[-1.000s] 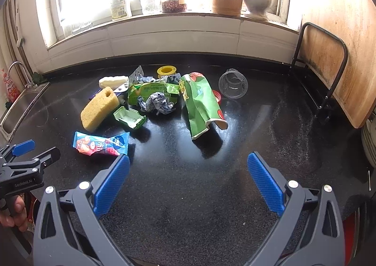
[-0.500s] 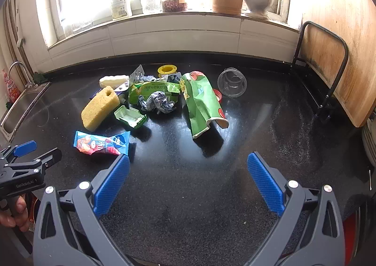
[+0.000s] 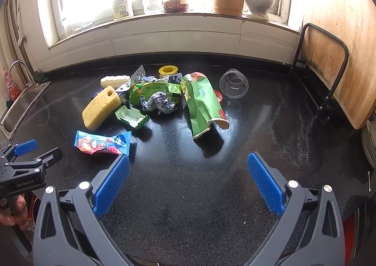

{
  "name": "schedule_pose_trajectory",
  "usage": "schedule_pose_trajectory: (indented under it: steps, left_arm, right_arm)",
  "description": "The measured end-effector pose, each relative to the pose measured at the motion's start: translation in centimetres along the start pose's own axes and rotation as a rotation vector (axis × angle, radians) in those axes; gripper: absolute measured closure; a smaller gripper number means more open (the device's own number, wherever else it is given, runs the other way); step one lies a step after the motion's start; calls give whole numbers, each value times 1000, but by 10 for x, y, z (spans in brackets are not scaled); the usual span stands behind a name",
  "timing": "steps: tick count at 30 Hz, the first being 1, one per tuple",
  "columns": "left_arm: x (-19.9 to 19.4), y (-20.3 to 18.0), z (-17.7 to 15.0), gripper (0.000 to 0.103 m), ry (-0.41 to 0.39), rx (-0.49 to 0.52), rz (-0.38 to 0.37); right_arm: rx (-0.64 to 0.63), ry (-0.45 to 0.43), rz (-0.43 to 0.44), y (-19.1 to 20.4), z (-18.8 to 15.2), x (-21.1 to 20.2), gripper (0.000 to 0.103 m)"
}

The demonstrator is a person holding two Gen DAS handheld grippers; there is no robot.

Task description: Collect trash

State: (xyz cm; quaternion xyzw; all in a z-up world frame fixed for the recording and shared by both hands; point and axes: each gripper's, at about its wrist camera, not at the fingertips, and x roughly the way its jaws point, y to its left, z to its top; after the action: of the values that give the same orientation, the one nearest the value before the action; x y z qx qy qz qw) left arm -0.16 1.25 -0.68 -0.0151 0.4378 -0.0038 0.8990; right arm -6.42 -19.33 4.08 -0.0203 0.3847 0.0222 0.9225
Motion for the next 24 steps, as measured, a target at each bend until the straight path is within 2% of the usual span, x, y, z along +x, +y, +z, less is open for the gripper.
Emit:
schedule_pose_trajectory:
  steps: [24]
  left_arm:
    - [0,-1,-1,7,0,15,-20]
  right_arm:
    - [1,2,7,0,0,0,6]
